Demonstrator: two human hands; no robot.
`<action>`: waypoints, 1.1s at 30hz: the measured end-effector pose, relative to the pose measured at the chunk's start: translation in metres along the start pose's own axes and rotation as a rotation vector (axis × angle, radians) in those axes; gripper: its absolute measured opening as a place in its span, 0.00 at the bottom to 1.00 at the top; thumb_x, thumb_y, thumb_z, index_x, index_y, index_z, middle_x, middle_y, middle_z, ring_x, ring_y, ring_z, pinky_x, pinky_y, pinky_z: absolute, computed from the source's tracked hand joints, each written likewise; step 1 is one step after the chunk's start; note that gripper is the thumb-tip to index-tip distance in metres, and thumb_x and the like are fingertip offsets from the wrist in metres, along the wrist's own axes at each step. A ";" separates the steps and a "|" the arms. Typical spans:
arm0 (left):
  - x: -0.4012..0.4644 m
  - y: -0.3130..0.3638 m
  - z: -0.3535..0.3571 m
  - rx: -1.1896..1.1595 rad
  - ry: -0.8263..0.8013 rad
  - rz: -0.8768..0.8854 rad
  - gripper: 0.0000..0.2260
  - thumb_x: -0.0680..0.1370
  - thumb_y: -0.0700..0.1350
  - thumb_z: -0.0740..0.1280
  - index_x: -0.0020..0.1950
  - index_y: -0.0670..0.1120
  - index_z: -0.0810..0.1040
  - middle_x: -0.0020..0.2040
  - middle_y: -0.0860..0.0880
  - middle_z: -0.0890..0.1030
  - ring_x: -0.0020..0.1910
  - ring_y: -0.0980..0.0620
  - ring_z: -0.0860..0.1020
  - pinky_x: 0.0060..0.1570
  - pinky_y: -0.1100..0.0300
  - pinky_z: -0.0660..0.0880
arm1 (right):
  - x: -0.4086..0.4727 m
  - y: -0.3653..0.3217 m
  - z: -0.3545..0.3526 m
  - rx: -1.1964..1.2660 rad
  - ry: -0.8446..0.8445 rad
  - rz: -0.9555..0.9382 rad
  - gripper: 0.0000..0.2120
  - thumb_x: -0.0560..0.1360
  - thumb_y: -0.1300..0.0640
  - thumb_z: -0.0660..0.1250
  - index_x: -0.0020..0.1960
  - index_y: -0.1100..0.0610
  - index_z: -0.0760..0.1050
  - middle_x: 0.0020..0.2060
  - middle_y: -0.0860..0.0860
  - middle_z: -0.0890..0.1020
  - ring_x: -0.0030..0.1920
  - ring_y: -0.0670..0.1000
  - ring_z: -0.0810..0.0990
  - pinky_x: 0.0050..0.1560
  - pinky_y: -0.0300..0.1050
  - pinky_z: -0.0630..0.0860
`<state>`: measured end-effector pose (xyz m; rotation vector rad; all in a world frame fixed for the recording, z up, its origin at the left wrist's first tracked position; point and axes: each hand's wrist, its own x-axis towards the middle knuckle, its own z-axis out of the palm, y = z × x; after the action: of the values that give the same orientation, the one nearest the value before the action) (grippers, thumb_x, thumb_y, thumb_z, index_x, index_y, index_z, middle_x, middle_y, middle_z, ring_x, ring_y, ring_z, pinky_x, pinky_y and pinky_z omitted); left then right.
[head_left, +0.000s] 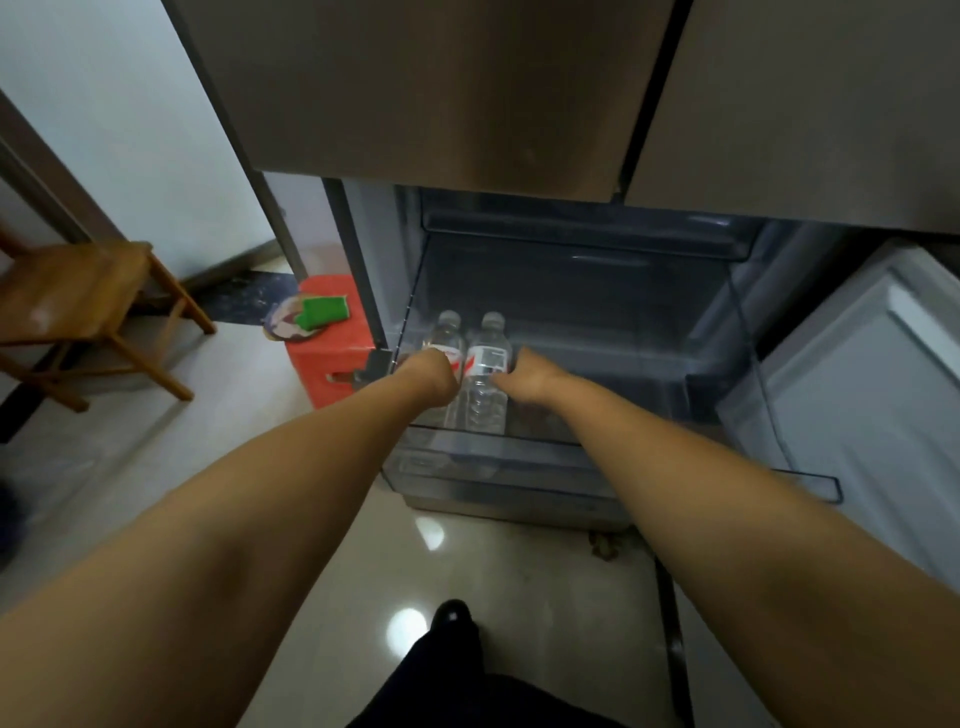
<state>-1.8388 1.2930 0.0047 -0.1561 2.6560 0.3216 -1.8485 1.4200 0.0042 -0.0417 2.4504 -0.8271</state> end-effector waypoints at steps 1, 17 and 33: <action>0.008 0.000 0.002 0.014 -0.029 0.006 0.17 0.81 0.39 0.57 0.69 0.37 0.70 0.68 0.39 0.73 0.66 0.40 0.72 0.66 0.53 0.69 | 0.010 -0.002 0.003 0.052 -0.001 0.041 0.22 0.80 0.53 0.61 0.71 0.61 0.66 0.66 0.60 0.74 0.63 0.59 0.75 0.58 0.48 0.72; 0.062 -0.004 0.005 -0.104 -0.103 -0.109 0.18 0.81 0.42 0.58 0.69 0.35 0.69 0.67 0.40 0.73 0.67 0.41 0.72 0.65 0.52 0.69 | 0.071 0.010 0.033 0.253 0.052 0.324 0.44 0.74 0.50 0.69 0.77 0.59 0.43 0.67 0.58 0.71 0.64 0.59 0.75 0.59 0.47 0.73; 0.076 0.008 0.044 -0.032 -0.029 -0.325 0.42 0.78 0.45 0.65 0.76 0.36 0.36 0.73 0.33 0.58 0.71 0.38 0.62 0.68 0.48 0.65 | 0.065 0.050 0.023 0.119 -0.041 0.321 0.56 0.73 0.49 0.69 0.74 0.54 0.23 0.72 0.58 0.67 0.64 0.60 0.74 0.62 0.49 0.72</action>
<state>-1.8886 1.3081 -0.0668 -0.5797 2.5425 0.2562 -1.8852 1.4346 -0.0713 0.3654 2.2822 -0.8149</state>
